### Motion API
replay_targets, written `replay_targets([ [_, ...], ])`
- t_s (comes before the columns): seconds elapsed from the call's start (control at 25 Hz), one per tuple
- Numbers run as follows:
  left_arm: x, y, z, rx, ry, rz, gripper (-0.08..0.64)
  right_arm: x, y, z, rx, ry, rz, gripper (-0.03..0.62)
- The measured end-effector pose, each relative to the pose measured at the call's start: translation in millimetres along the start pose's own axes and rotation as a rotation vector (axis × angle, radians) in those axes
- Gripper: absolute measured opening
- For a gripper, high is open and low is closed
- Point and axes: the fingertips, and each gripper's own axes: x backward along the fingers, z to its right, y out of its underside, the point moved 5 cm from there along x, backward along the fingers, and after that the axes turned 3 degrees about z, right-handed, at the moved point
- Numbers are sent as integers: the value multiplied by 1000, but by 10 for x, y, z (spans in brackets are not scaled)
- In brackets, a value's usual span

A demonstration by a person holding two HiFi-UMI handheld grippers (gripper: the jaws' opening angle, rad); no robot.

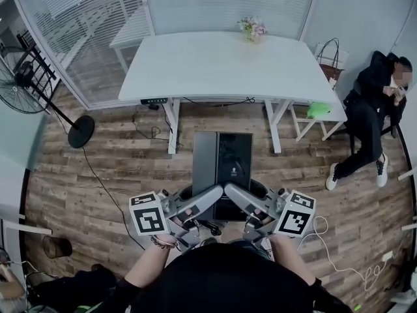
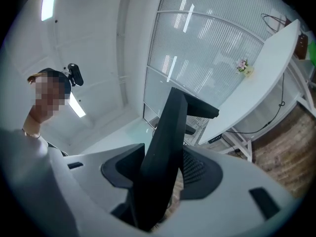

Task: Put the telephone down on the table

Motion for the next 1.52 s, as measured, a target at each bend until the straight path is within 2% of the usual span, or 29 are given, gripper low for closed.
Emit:
replay_targets([
  [0.6, -874, -801, -725, -26, -8, 10, 189, -502, -900, 954, 11, -23, 2, 206],
  [1.16, -1669, -1419, -1302, -43, -34, 56, 189, -882, -1721, 1771, 9, -61, -44, 204],
  [1.52, -1833, -1632, -1563, -53, -92, 92, 189, -1099, -1903, 2113, -27, -109, -75, 206],
])
